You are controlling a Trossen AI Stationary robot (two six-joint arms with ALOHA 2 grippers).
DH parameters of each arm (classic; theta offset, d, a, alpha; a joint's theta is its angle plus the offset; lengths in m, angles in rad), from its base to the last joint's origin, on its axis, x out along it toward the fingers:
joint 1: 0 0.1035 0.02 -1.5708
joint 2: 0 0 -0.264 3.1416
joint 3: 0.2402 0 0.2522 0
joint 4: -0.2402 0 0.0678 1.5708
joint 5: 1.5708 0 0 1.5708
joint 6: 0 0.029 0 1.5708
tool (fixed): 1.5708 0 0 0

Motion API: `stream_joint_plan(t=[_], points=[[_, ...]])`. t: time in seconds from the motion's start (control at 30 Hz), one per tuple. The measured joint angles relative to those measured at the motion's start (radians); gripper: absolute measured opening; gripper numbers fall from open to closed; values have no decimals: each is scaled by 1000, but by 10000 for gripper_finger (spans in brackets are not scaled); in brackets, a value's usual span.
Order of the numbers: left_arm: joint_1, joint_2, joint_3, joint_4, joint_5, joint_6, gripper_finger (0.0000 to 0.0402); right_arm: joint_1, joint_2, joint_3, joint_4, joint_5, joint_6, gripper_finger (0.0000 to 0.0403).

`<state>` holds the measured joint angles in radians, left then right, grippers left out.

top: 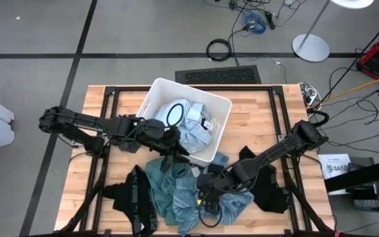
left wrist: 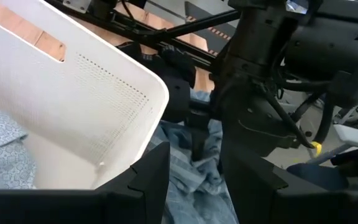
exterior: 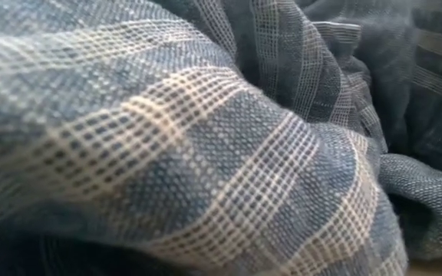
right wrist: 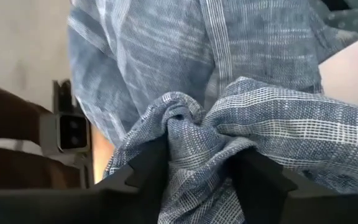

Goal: Sort clothes
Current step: Put the blue polo shirt into the white laundry organizer

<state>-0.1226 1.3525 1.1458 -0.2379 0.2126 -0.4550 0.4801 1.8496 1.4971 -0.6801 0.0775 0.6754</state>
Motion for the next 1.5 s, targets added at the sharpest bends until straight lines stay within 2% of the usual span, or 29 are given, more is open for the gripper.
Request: stream_joint_plan(t=[0.1,0.23,0.5,0.7,0.8,0.9,0.97,1.07,1.2,1.5], points=[[0,0,0,-10,0,12,153,-2,0,0,-21,9,-37,177],[-3,0,0,-20,0,21,153,-6,14,0,-31,74,-79,203],[-13,0,0,-38,0,26,153,-7,156,1,-81,88,-149,267],[-18,0,0,-53,0,25,153,-8,272,10,-99,88,-103,291],[-17,0,0,-54,0,24,153,-8,312,14,-93,40,-31,290],[-17,0,0,-58,0,19,153,-4,320,16,-104,3,23,273],[-17,0,0,-60,0,17,153,3,320,16,-115,12,46,243],[-17,0,0,-59,-4,16,153,11,302,16,-137,30,58,169],[-17,0,0,-59,-34,12,153,12,275,10,-192,16,44,42],[-17,0,0,-54,-109,-36,153,18,160,-10,-384,33,10,35]])
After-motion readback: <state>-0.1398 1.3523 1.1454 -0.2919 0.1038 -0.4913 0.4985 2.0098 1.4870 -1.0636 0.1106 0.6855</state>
